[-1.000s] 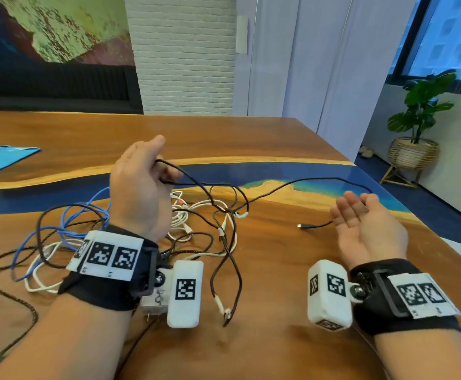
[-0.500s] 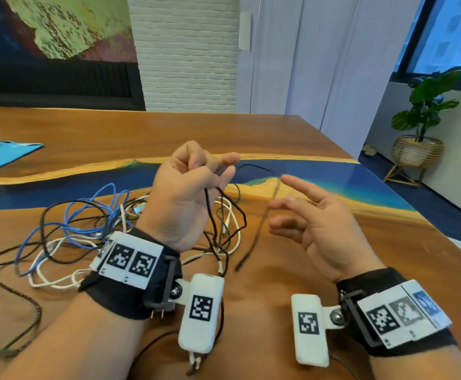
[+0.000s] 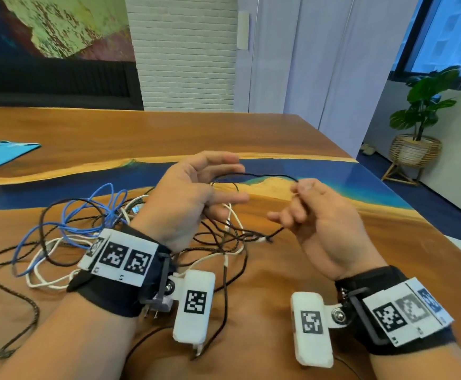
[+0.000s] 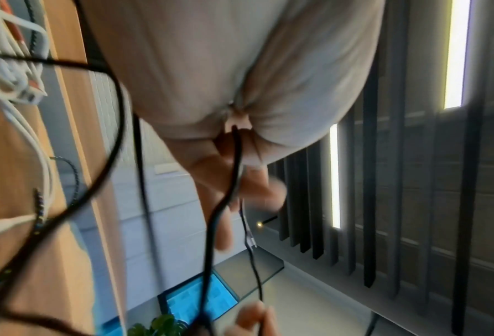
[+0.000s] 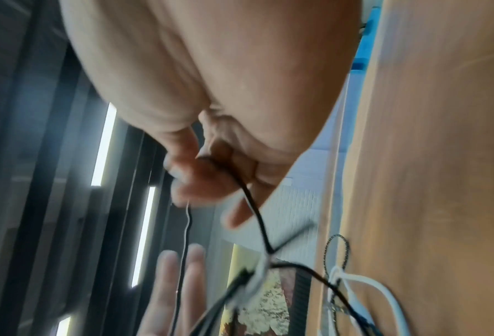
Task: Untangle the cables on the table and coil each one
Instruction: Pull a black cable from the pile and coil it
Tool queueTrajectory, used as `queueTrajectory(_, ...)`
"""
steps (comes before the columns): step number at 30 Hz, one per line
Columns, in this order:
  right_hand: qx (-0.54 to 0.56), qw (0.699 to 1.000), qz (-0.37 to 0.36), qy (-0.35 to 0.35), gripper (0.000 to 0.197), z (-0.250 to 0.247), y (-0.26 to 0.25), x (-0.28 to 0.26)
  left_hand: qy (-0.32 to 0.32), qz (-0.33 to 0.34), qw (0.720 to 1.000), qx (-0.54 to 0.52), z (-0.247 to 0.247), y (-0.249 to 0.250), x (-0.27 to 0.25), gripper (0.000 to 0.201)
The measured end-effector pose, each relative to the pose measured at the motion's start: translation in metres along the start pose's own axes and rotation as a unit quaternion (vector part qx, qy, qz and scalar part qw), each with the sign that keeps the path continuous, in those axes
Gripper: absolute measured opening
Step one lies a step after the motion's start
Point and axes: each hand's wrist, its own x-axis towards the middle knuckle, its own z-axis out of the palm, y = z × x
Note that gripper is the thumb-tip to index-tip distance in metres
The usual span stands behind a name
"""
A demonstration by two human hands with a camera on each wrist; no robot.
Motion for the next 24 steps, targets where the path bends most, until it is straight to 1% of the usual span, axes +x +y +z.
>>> queueTrajectory(2, 0.033, 0.997, -0.018, 0.061, 0.015, -0.008, -0.006, 0.003, -0.018, -0.07, 0.995, 0.069, -0.004, 0.001, -0.001, 0.056)
queueTrajectory(3, 0.038, 0.995, -0.027, 0.086, 0.012, -0.013, -0.008, 0.005, -0.037, -0.095, 0.989, 0.104, -0.006, 0.001, -0.002, 0.047)
queueTrajectory(4, 0.045, 0.992, -0.036, 0.111, 0.015, -0.018, -0.01, 0.008, -0.057, -0.103, 0.983, 0.141, -0.01, 0.001, -0.002, 0.037)
queueTrajectory(5, 0.053, 0.988, -0.044, 0.135, 0.023, -0.025, -0.012, 0.01, -0.071, -0.097, 0.978, 0.169, -0.014, 0.002, -0.002, 0.029)
queueTrajectory(6, 0.065, 0.984, -0.053, 0.158, 0.03, -0.032, -0.014, 0.012, -0.069, -0.083, 0.978, 0.179, -0.018, 0.003, -0.001, 0.024)
queueTrajectory(7, 0.077, 0.98, -0.061, 0.175, 0.034, -0.038, -0.017, 0.014, -0.047, -0.065, 0.983, 0.165, -0.022, 0.004, -0.001, 0.024)
queueTrajectory(9, 0.094, 0.976, -0.064, 0.185, 0.034, -0.046, -0.023, 0.015, 0.017, -0.028, 0.996, 0.089, -0.026, 0.007, 0.002, 0.029)
queueTrajectory(10, 0.092, 0.977, -0.058, 0.184, 0.032, -0.049, -0.025, 0.015, 0.037, -0.013, 0.999, 0.036, -0.027, 0.007, 0.003, 0.032)
queueTrajectory(12, 0.06, 0.982, -0.041, 0.171, 0.028, -0.051, -0.025, 0.014, 0.054, -0.003, 0.997, -0.061, -0.025, 0.007, 0.003, 0.032)
queueTrajectory(14, -0.02, 0.992, -0.02, 0.12, 0.03, -0.05, -0.022, 0.014, 0.069, -0.005, 0.991, -0.113, -0.023, 0.01, 0.003, 0.03)
queueTrajectory(15, -0.07, 0.994, -0.011, 0.084, 0.032, -0.049, -0.018, 0.013, 0.078, -0.002, 0.99, -0.114, -0.025, 0.011, 0.004, 0.029)
queueTrajectory(16, -0.119, 0.991, -0.007, 0.055, 0.033, -0.047, -0.015, 0.013, 0.088, 0.008, 0.991, -0.097, -0.027, 0.013, 0.005, 0.027)
queueTrajectory(17, -0.164, 0.986, -0.008, 0.039, 0.033, -0.047, -0.012, 0.013, 0.098, 0.023, 0.993, -0.063, -0.03, 0.014, 0.005, 0.026)
queueTrajectory(20, -0.262, 0.964, -0.014, 0.043, 0.033, -0.05, -0.012, 0.014, 0.119, 0.069, 0.987, 0.08, -0.029, 0.019, 0.006, 0.025)
queueTrajectory(22, -0.315, 0.948, -0.008, 0.033, 0.038, -0.056, -0.012, 0.015, 0.127, 0.086, 0.978, 0.139, -0.022, 0.025, 0.007, 0.025)
queueTrajectory(24, -0.334, 0.941, -0.002, 0.048, 0.034, -0.059, -0.011, 0.016, 0.138, 0.11, 0.964, 0.197, -0.016, 0.036, 0.01, 0.023)
